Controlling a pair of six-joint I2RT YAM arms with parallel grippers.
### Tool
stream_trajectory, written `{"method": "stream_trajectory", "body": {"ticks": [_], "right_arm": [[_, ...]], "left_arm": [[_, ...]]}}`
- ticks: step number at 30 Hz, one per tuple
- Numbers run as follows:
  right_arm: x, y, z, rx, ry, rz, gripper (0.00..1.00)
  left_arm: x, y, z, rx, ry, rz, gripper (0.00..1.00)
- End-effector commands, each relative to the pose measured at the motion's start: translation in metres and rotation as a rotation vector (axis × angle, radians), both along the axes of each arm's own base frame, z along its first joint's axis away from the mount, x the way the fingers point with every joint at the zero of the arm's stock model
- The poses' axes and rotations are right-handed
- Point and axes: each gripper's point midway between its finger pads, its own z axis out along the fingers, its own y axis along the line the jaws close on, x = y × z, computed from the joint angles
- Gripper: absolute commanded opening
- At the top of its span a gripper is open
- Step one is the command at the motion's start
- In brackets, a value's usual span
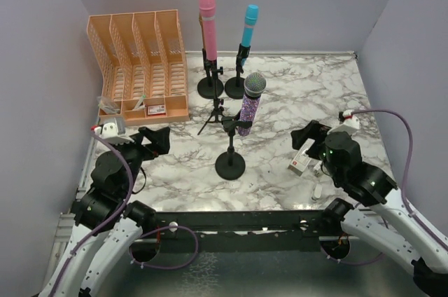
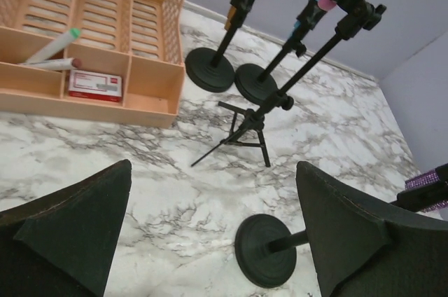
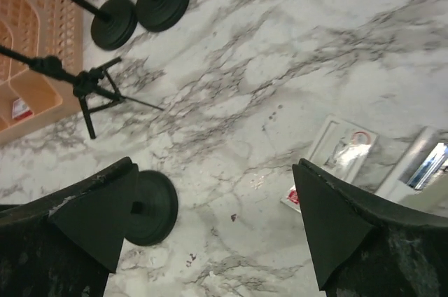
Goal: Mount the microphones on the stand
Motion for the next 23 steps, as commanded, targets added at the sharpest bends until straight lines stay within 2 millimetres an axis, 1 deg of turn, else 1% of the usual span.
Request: {"method": "stream_trajectory", "body": {"ticks": [1, 4, 7, 13, 15, 18, 23], "right_arm": [[-0.015, -0.066, 0.029, -0.075, -0.032, -0.258, 0.99], [-0.026, -0.084, 0.05, -0.064, -0.071, -0.302, 1.0], [-0.035, -0.096, 0.069, -0.042, -0.108, -0.32, 1.0], [-0.052, -0.115, 0.094, 0.001, -0.163, -0.344, 1.0], [-0.056, -0.118, 0.099, 0.017, -0.175, -0.345, 1.0], [-0.06, -0.122, 0.102, 0.034, -0.188, -0.346, 1.0], [-0.062, -0.12, 0.105, 0.063, -0.2, -0.331, 1.0]], "left_arm": [[-0.016, 0.04, 0.019, 0.042, -0.028, 0.156, 0.99], [-0.02, 0.05, 0.032, 0.051, -0.043, 0.191, 0.99], [-0.025, 0.051, 0.04, 0.079, -0.047, 0.178, 0.99], [-0.038, 0.053, 0.06, 0.094, -0.072, 0.144, 0.99], [-0.041, 0.053, 0.063, 0.097, -0.074, 0.135, 0.99], [-0.042, 0.053, 0.062, 0.101, -0.07, 0.134, 0.99], [-0.042, 0.052, 0.063, 0.095, -0.069, 0.131, 0.99]]}}
